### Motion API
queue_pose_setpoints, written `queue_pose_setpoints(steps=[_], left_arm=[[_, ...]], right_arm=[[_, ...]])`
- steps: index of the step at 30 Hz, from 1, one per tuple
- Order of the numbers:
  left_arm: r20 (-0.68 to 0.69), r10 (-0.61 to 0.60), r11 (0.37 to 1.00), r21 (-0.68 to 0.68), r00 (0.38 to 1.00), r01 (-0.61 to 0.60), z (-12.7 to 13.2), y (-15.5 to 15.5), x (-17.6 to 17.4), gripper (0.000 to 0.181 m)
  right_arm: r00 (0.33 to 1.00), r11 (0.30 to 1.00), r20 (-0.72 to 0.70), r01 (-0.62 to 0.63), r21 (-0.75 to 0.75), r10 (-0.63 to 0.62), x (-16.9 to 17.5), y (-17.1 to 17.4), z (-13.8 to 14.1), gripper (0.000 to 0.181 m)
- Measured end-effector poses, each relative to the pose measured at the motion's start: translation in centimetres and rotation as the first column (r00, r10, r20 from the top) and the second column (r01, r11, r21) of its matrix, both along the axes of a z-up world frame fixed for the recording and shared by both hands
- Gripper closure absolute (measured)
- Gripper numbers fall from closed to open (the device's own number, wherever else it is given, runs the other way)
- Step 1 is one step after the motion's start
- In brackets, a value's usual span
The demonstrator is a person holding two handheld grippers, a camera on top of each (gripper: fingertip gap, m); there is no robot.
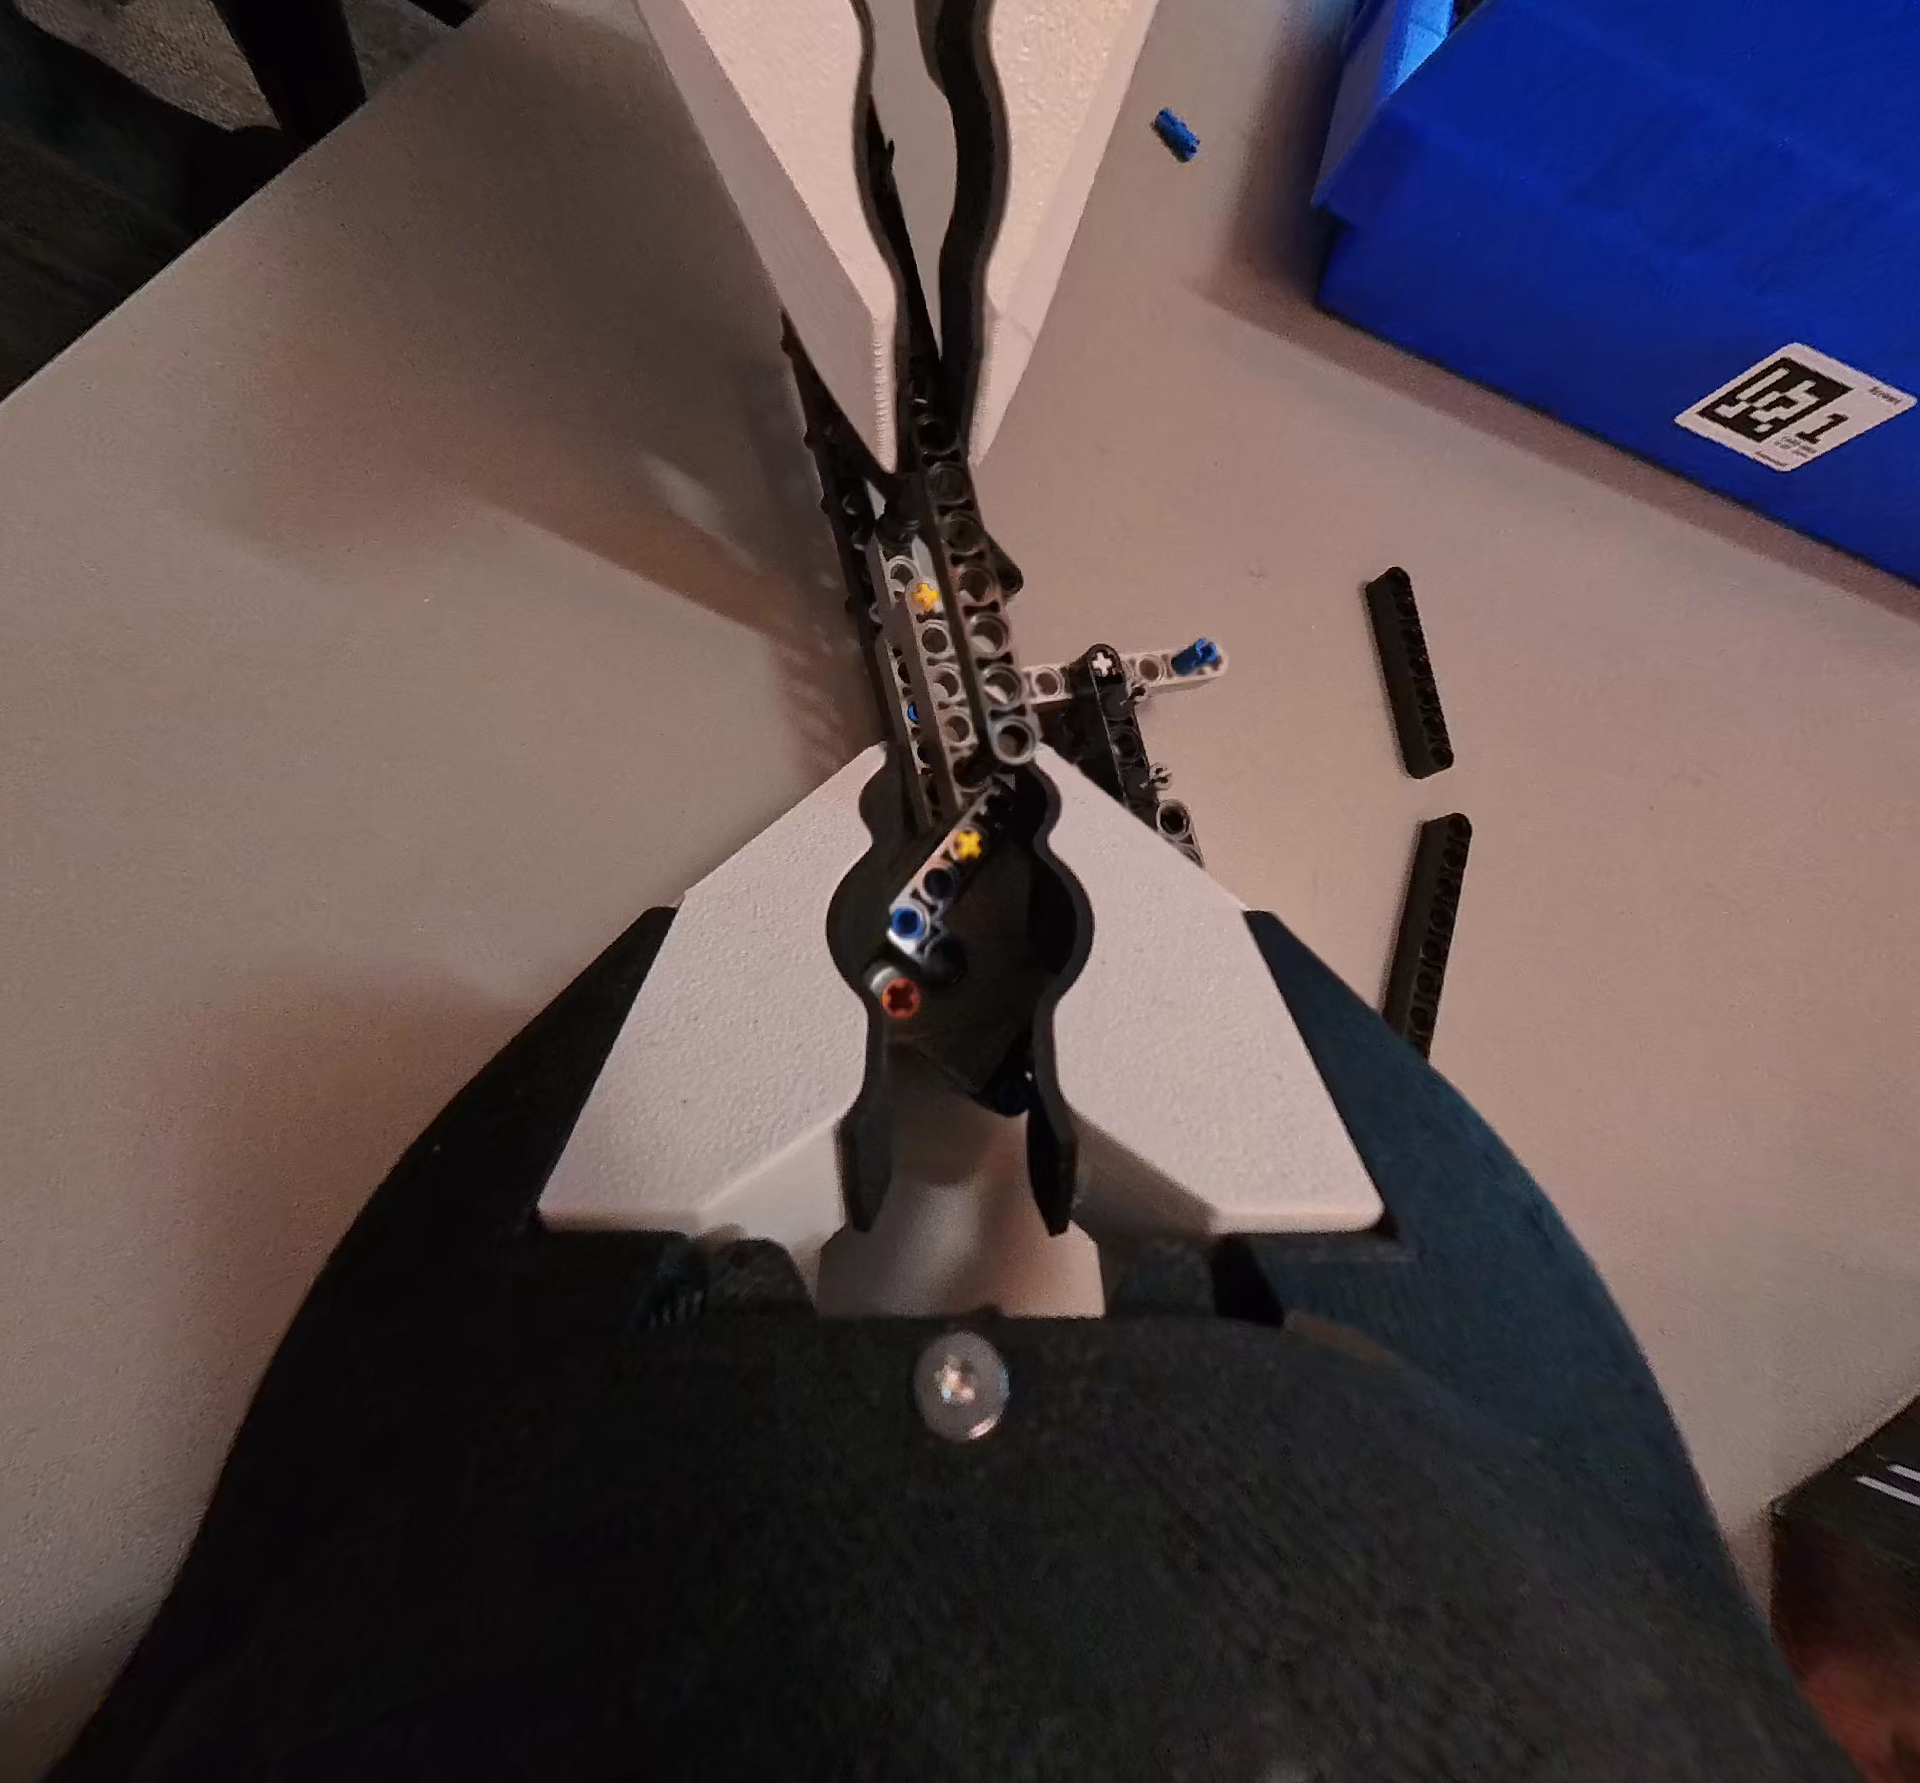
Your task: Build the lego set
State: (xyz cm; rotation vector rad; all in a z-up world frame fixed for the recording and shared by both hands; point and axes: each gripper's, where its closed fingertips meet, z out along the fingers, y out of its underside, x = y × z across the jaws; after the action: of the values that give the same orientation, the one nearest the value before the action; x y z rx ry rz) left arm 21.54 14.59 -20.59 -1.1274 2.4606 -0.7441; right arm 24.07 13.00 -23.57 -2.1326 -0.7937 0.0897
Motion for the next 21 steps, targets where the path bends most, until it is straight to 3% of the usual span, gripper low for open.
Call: queue_pose_setpoints(steps=[7,12,21], left_arm=[[0.018,-0.004,0.998,-0.057,1.000,0.005,-0.3,-0.1,0.0,0.176],[0.004,0.013,0.990,-0.138,1.000,-0.012,-0.3,-0.3,0.2,0.176],[0.037,0.090,0.959,-0.273,0.995,-0.077,-0.2,-0.7,0.3,0.176]], right_arm=[[0.996,0.997,-0.093,0.001,0.079,0.006,-0.2,0.0,1.9,0.148],[0.984,0.982,-0.173,-0.020,0.186,0.053,-1.3,0.9,3.4,0.160],[0.966,0.966,-0.235,-0.048,0.254,0.110,-2.2,1.4,4.2,0.171]])
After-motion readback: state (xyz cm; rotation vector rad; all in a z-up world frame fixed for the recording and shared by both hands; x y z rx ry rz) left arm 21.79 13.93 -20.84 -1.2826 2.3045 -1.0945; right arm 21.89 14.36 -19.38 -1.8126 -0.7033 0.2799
